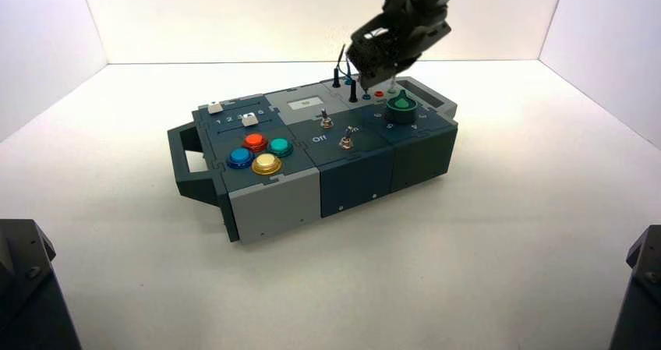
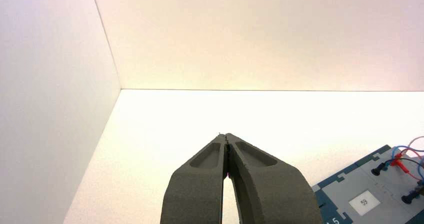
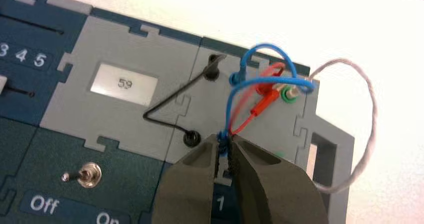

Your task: Insert the blue wire.

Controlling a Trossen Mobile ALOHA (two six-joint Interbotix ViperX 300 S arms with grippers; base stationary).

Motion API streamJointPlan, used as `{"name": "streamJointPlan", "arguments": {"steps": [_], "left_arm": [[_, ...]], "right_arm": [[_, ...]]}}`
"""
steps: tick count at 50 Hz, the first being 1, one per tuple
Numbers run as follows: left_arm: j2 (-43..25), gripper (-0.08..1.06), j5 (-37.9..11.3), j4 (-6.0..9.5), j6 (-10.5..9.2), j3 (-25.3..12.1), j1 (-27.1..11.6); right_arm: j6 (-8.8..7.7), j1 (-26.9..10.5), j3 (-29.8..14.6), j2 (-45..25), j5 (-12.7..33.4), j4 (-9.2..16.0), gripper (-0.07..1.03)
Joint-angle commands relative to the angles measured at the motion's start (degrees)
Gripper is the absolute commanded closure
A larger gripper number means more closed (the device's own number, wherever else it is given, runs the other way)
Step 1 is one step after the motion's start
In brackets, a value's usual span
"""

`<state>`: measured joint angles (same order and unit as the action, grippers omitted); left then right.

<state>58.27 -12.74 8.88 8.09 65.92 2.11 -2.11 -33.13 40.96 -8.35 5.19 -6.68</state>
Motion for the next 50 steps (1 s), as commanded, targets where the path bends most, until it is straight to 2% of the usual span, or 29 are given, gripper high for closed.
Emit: {"name": "streamJointPlan", "arguments": {"steps": [1,37,50], "left_arm": [[-0.35,1.01,0.7,-0.18,0.0,-1.05,0.7],[-0.35,1.01,0.62,-0.09,0.0,-1.05,0.7],[-0.18,1.01,0.62,-0.09,0.0,-1.05,0.7]], "right_arm": [[0.18,-0.18,0.26,1.14,0.26,0.09,0.98],[0.26,-0.26,0.26,0.09,1.85,0.18,0.98],[0.18,-0.79,-2.55,-3.08,6.59,-0.26,0.98]]}}
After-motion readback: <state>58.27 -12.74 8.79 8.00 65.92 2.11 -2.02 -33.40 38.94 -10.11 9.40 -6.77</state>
